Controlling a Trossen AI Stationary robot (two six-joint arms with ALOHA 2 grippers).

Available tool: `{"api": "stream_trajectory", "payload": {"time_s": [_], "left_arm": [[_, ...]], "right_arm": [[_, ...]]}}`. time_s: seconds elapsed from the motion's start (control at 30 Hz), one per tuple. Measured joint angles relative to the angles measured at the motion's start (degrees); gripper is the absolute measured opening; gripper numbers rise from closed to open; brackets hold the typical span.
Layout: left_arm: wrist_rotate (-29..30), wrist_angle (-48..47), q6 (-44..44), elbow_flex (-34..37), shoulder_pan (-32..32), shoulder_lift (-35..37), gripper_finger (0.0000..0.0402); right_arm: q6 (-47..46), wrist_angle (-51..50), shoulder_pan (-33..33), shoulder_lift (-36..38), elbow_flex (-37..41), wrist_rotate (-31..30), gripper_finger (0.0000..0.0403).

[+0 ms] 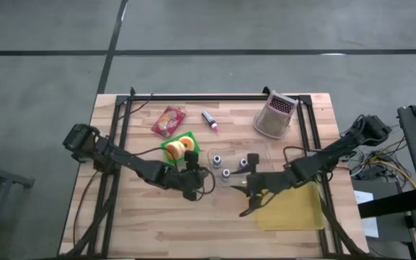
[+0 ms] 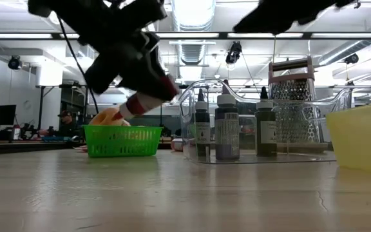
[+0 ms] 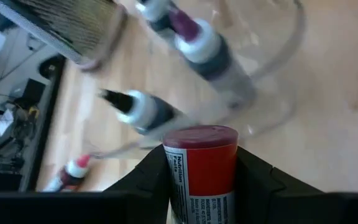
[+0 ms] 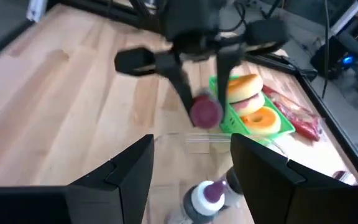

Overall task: Pick & Place Food Item
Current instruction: Put the red food coloring bottle into the transparent bin

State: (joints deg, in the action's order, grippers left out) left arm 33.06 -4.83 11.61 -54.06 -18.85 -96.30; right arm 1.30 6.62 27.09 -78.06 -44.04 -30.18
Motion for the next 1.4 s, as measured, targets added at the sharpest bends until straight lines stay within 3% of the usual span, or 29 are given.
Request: {"api": "stream_trajectory", "payload": {"time_s": [0.23, 0.4, 0.6, 1.4], "left_arm": [[-0.25, -0.61, 3.41, -1.55, -0.02, 2.5, 0.0128], [-0.36, -0.2, 5.84, -2.92, -0.1, 2.5, 0.0128], [-0.9, 3.28, 7.98, -3.04, -0.17, 2.5, 0.0128], [-2.4, 6.92, 9.69, -2.97, -0.11, 2.5, 0.0126]], "right_arm": [[6.12, 12.45, -3.58, -7.92, -0.18, 1.1, 0.021], [5.47, 12.61, -6.69, -10.17, -2.33, 4.81, 0.021], [5.68, 11.27, -8.8, -12.82, -4.7, 4.75, 0.021], [5.99, 12.25, -8.92, -12.94, -5.27, 5.3, 0.021]]}}
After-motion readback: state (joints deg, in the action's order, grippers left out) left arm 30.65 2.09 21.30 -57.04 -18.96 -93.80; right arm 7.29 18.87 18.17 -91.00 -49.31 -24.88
